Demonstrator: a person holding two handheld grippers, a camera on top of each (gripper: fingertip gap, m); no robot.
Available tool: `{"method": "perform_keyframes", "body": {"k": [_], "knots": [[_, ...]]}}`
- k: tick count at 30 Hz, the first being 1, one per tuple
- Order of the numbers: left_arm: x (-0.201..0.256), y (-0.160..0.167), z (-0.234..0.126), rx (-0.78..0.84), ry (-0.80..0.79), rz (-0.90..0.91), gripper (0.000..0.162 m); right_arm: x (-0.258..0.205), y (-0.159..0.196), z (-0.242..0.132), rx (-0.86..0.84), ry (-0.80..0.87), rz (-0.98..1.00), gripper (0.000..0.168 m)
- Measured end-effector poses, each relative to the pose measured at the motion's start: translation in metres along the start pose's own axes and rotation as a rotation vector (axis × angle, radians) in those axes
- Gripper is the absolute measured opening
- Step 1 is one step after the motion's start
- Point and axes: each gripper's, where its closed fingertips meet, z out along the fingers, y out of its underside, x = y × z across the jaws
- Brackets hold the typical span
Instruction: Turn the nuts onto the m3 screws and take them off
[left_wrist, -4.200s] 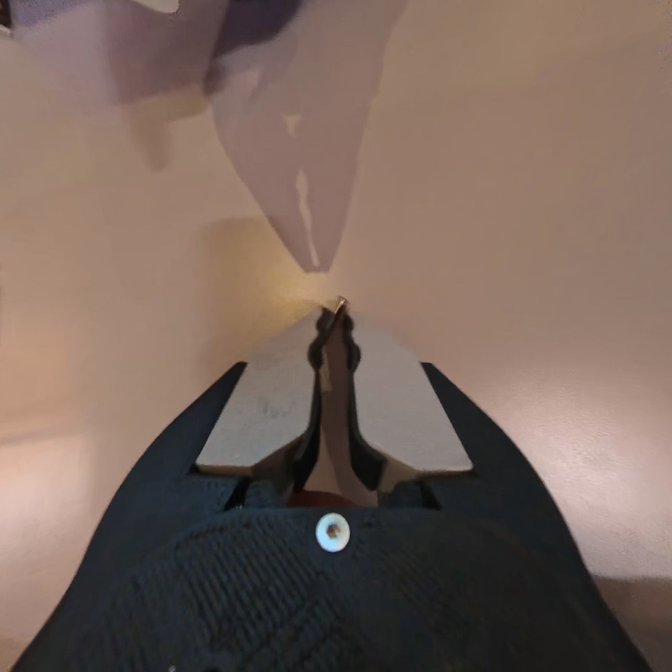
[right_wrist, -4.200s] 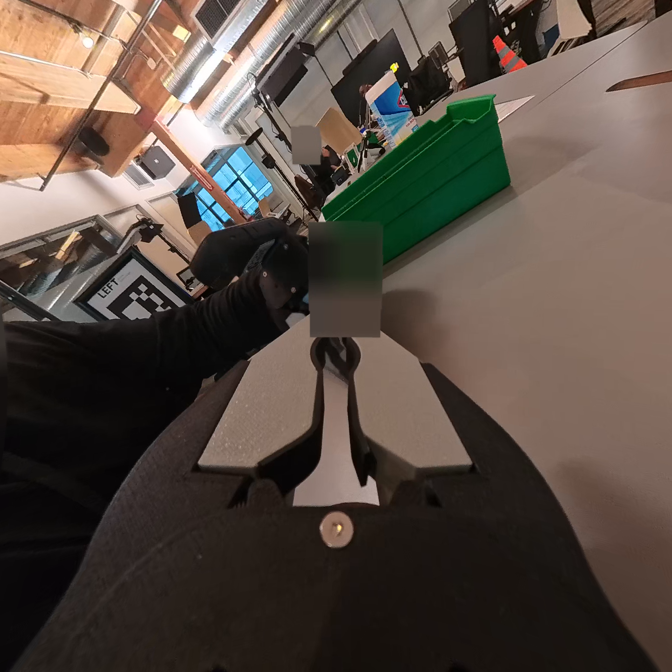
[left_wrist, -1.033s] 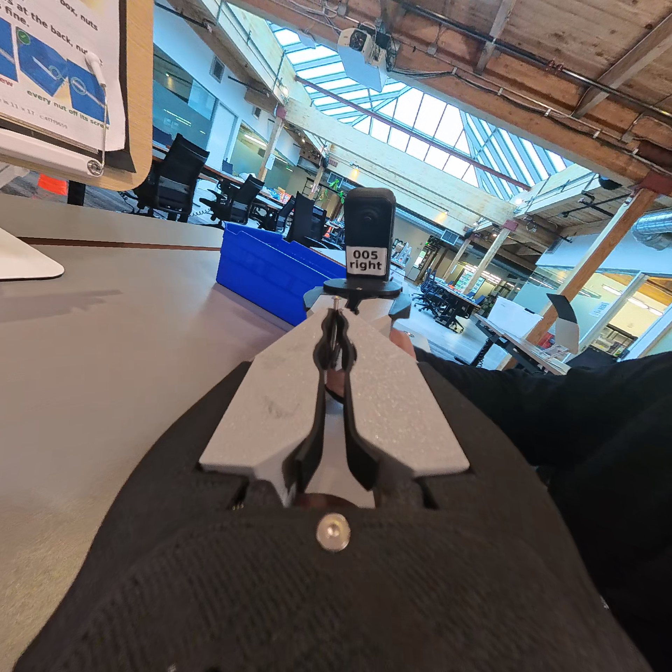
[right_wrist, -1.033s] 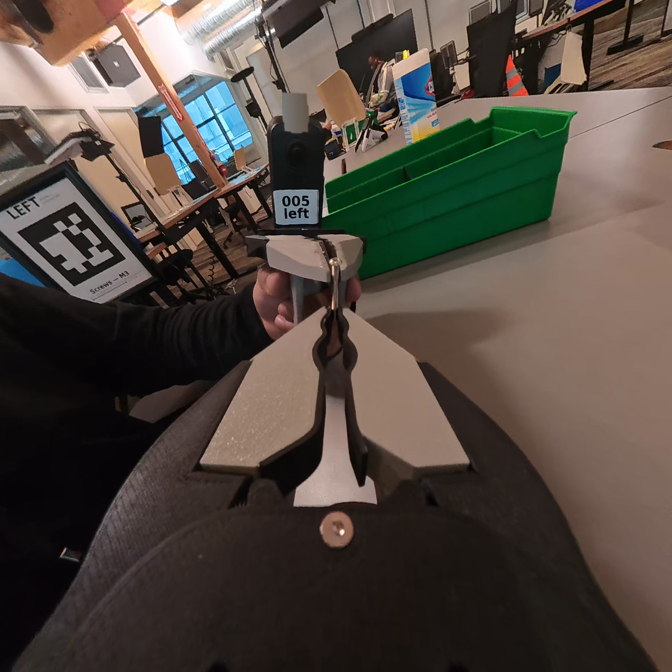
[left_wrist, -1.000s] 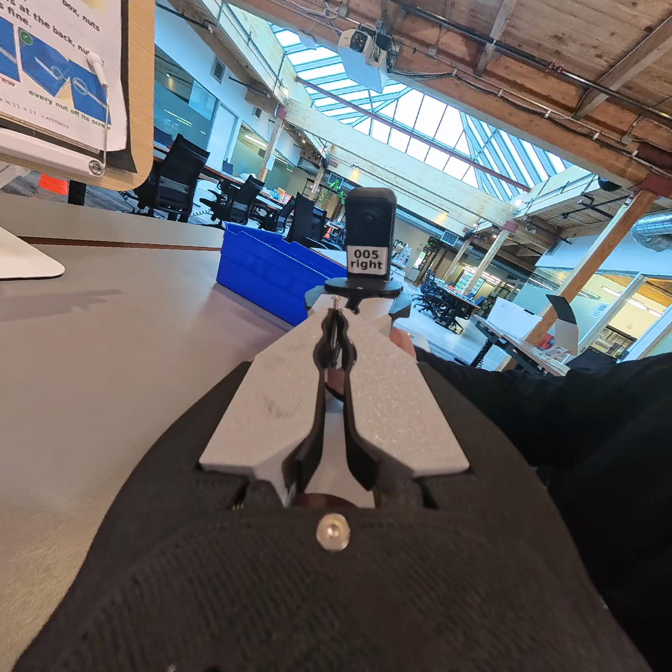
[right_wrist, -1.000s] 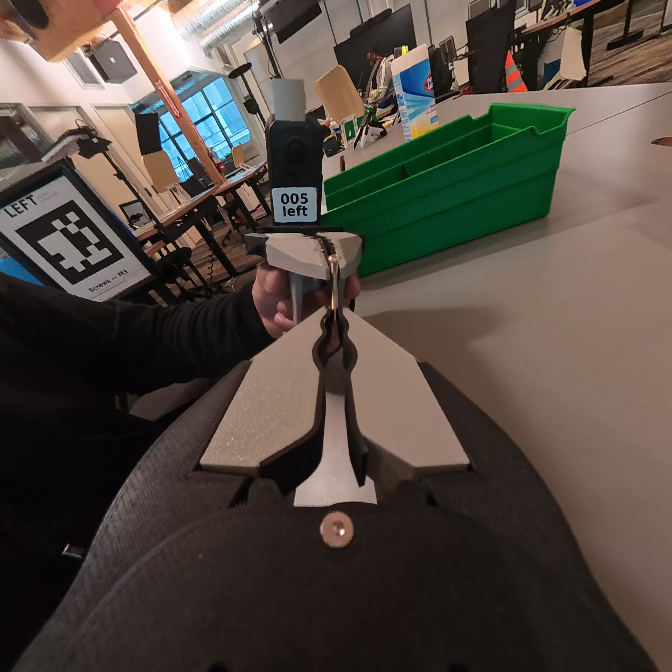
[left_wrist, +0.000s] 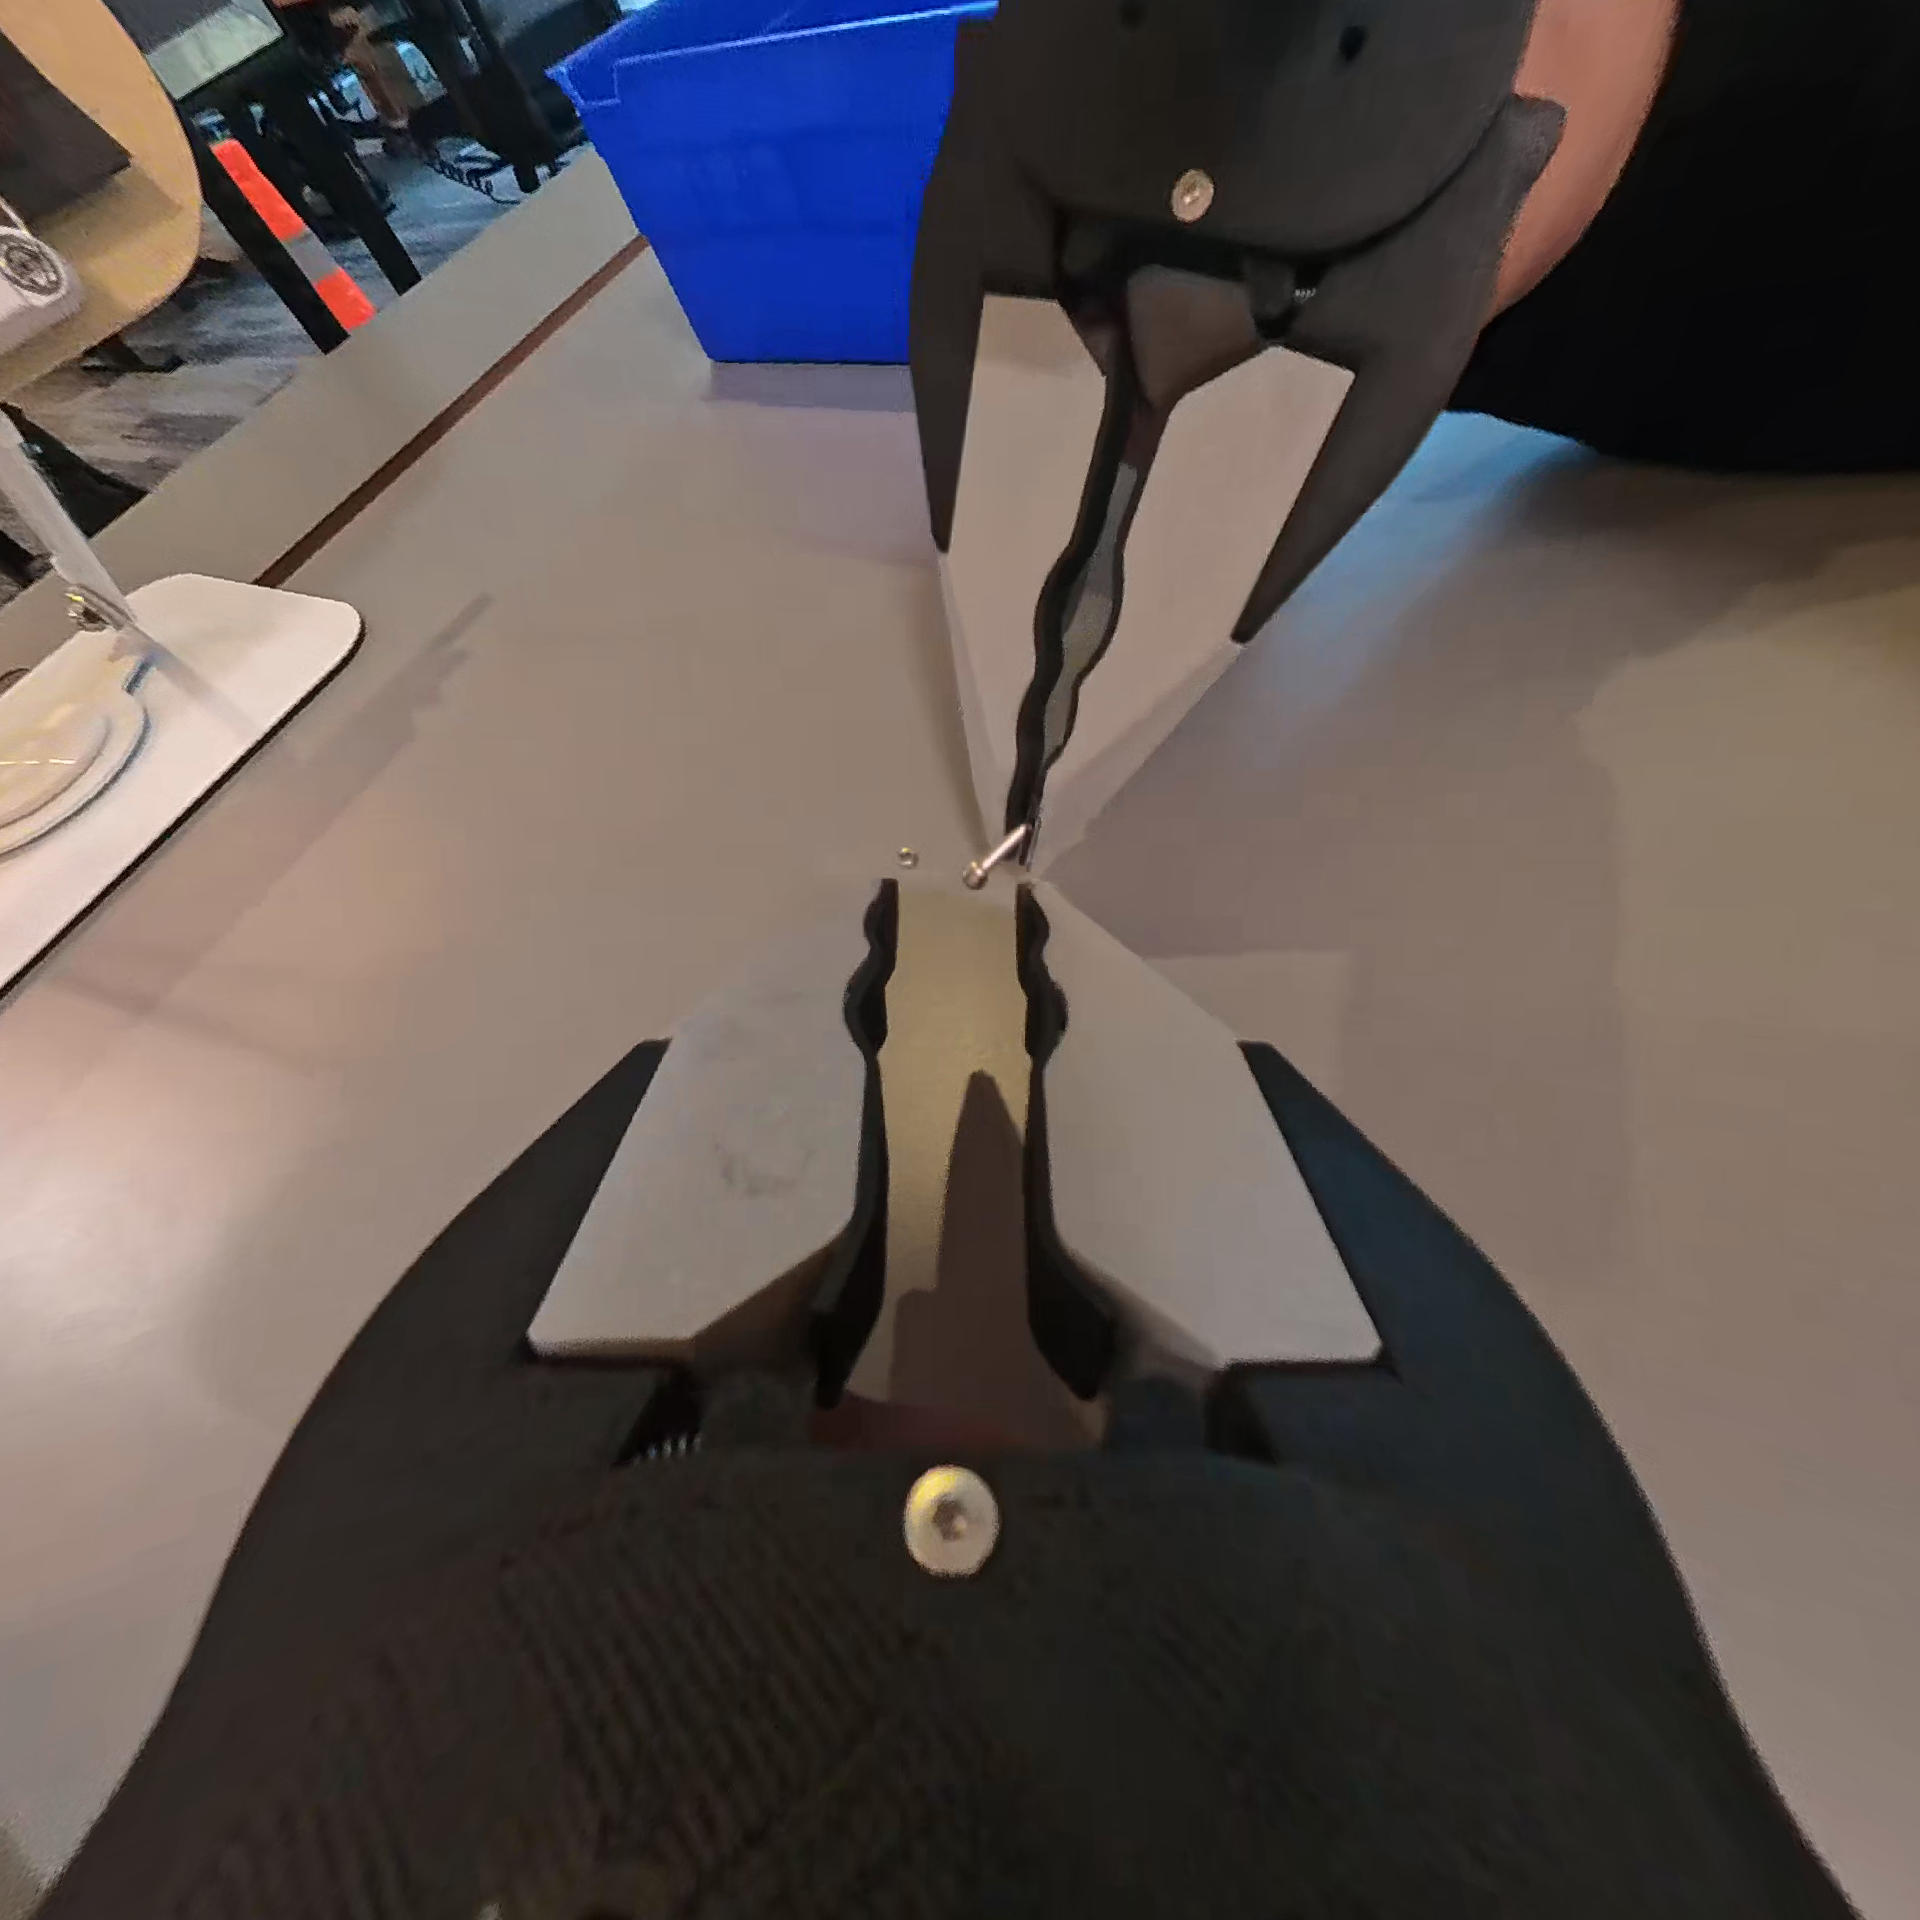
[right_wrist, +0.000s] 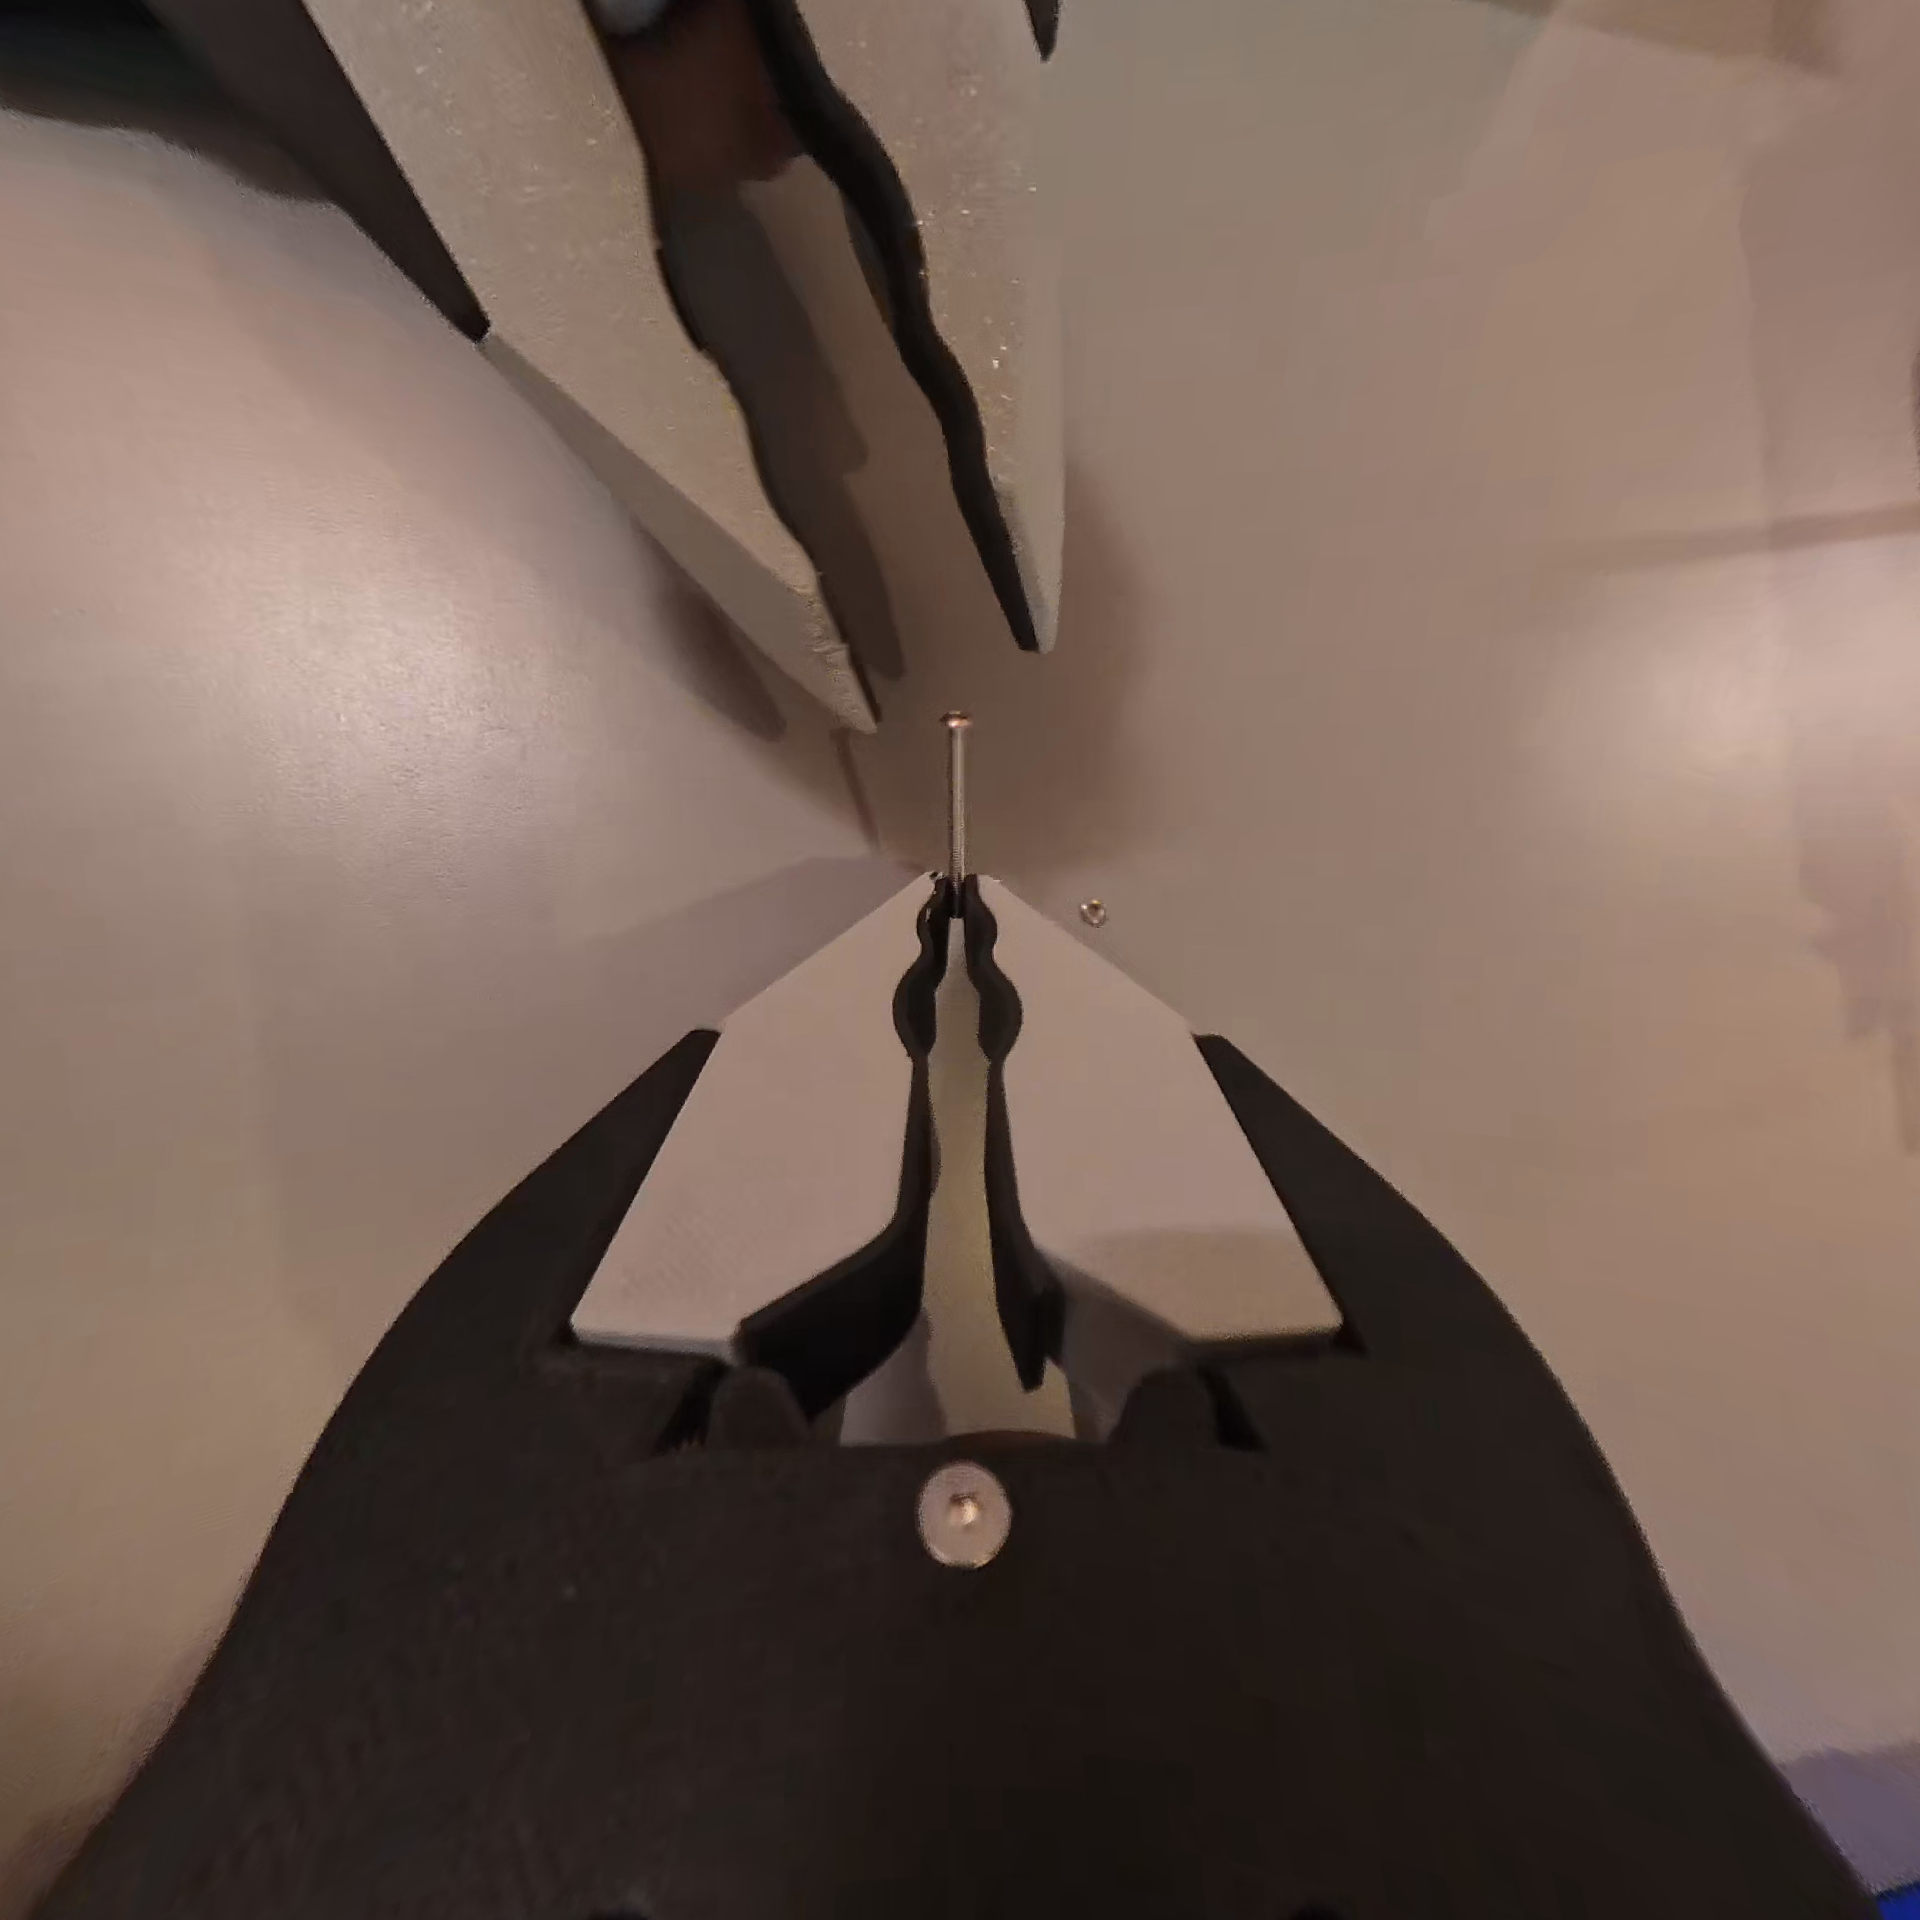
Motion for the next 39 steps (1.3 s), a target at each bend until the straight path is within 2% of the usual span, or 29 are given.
{"method": "perform_keyframes", "body": {"k": [8,12,15,19,39], "knots": [[0.013,-0.004,0.000,0.016,0.088,-0.031,0.003,-0.014,-0.008,0.002,0.017,-0.052,-0.034,0.000],[0.016,-0.002,0.000,0.007,0.114,-0.047,0.003,-0.015,-0.007,0.001,0.022,-0.064,-0.034,0.000],[0.019,0.001,0.000,-0.010,0.132,-0.051,0.012,-0.015,-0.007,0.000,0.023,-0.065,-0.034,0.000],[0.020,0.002,0.000,-0.016,0.140,-0.049,0.003,-0.016,-0.005,-0.004,0.028,-0.072,-0.045,0.000],[0.032,0.006,0.001,-0.046,0.182,0.007,0.006,-0.026,-0.006,-0.002,0.025,-0.097,-0.092,0.000]]}}
